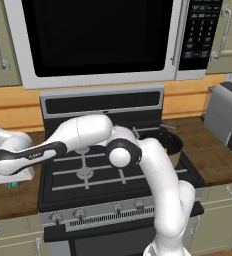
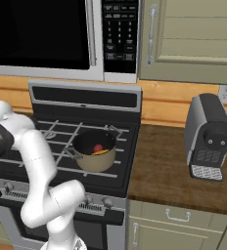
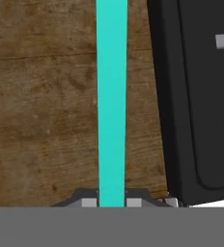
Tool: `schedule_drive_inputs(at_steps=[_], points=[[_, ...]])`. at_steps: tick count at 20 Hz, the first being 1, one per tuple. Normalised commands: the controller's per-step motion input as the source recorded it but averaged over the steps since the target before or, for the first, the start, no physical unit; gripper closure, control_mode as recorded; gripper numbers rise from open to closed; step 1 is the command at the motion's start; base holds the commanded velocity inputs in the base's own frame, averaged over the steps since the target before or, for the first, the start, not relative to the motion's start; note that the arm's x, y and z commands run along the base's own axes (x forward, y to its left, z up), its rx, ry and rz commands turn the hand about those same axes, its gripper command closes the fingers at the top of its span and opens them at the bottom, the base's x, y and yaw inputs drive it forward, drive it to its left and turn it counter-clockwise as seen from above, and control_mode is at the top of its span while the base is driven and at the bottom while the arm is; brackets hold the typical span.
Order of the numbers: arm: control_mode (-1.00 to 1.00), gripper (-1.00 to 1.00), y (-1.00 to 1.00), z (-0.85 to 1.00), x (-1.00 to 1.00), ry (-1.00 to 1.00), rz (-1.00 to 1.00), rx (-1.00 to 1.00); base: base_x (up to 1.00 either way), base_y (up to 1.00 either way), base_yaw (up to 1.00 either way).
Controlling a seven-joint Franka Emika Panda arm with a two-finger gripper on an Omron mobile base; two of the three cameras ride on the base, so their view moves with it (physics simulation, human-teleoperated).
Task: Put the corn and tomato in the pot. Retrieve the spatula and lightly stir the vegetables in the pot.
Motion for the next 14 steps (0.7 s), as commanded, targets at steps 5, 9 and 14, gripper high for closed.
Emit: schedule_drive_inputs(at_steps=[5, 9, 14], points=[[-1.0, 1.0, -0.02, 0.0, -0.03, 0.0, 0.0, 0.02, 0.0, 0.0, 0.0], [-1.0, 1.0, -0.33, 0.49, -0.37, -0.01, -0.05, 0.0, 0.0, 0.0, 0.0], [-1.0, 1.0, -0.65, 0.77, -0.4, 0.04, -0.23, 0.11, 0.0, 0.0, 0.0]])
